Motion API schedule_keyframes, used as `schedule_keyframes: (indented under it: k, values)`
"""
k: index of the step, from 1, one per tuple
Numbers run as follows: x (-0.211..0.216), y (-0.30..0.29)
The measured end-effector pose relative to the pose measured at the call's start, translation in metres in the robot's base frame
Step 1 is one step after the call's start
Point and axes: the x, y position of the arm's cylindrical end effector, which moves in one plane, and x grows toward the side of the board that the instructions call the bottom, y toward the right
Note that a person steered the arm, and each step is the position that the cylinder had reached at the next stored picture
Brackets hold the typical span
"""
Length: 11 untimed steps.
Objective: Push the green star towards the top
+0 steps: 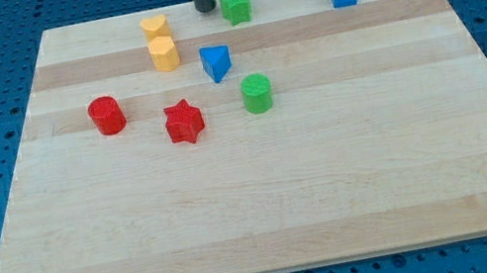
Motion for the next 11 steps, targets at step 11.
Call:
schedule_keyframes:
  k: [11]
  values:
    - [0.15, -0.043]
